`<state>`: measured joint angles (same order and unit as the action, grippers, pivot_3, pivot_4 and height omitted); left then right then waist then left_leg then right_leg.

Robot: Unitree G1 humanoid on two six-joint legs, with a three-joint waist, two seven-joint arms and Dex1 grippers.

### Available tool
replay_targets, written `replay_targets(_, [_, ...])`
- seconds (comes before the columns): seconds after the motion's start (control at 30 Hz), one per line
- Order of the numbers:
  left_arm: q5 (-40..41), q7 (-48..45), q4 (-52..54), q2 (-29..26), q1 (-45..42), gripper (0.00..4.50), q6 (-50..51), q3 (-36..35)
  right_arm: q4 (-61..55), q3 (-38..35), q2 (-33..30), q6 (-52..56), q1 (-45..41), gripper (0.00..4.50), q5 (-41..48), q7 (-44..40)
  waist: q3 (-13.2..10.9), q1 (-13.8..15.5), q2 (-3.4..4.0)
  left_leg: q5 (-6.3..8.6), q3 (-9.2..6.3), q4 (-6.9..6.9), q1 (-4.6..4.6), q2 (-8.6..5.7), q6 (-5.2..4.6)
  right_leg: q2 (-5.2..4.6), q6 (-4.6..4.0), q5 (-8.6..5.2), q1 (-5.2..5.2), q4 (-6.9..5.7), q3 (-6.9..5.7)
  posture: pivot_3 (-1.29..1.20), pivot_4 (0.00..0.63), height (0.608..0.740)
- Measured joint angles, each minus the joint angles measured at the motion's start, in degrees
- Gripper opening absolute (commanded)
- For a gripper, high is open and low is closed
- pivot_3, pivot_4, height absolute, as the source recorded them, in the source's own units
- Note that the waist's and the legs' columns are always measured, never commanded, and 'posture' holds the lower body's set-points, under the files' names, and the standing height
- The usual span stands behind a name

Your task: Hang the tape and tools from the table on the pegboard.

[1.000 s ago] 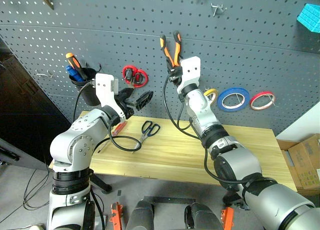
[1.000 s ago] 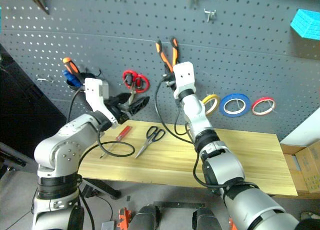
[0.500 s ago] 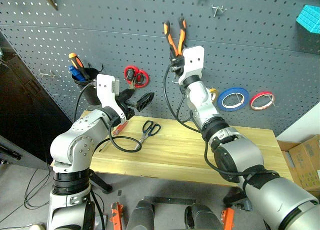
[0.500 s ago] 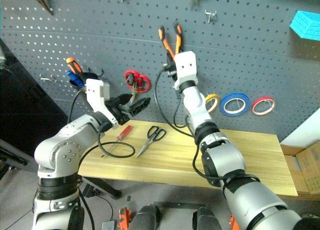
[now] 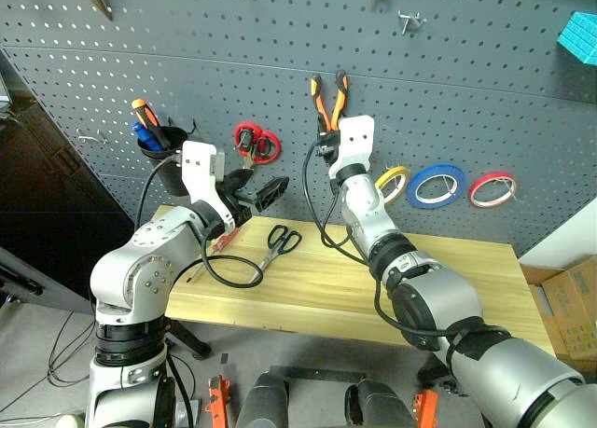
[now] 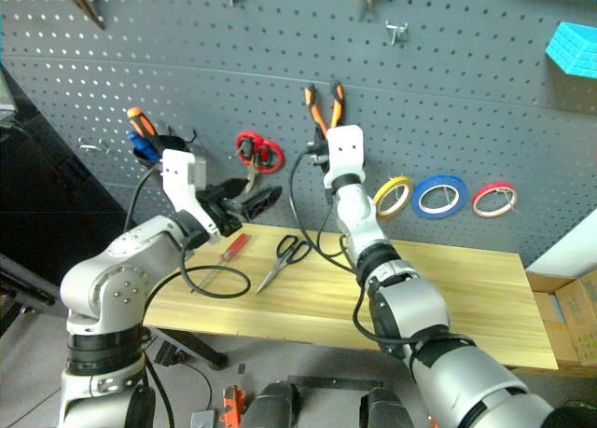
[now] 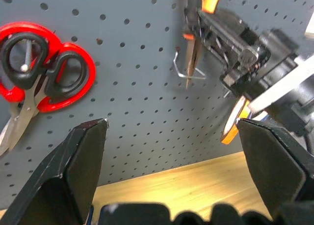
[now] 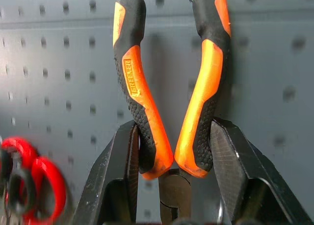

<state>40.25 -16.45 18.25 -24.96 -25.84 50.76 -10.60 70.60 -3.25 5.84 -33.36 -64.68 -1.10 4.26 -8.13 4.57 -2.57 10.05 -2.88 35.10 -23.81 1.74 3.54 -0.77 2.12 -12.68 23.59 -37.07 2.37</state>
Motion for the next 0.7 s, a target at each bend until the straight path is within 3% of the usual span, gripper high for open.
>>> replay_targets(0.43, [-0.16, -0.49, -0.02, 0.11, -0.02, 4.5, 0.07, 0.2, -2.93, 2.37, -0.86, 2.89, 5.52, 1.7, -2.76, -0.92, 0.0, -0.14, 0.01, 0.0, 0.0, -0.06, 0.26, 0.0, 0.0, 0.0, -0.11, -0.09, -0.21, 0.01, 0.0, 0.28, 0.079, 0.74])
replay_targets(0.7, [-0.28, -0.69, -0.38, 0.13, -0.81, 4.5, 0.05, 0.28, -4.12, 3.35, -1.52, 5.75, 9.34, 4.32, -3.77, -3.45, -0.02, -0.27, 0.05, 0.0, 0.01, -0.09, 0.38, 0.0, 0.0, 0.0, -0.28, -0.33, -0.33, 0.02, 0.02, 0.27, 0.079, 0.74])
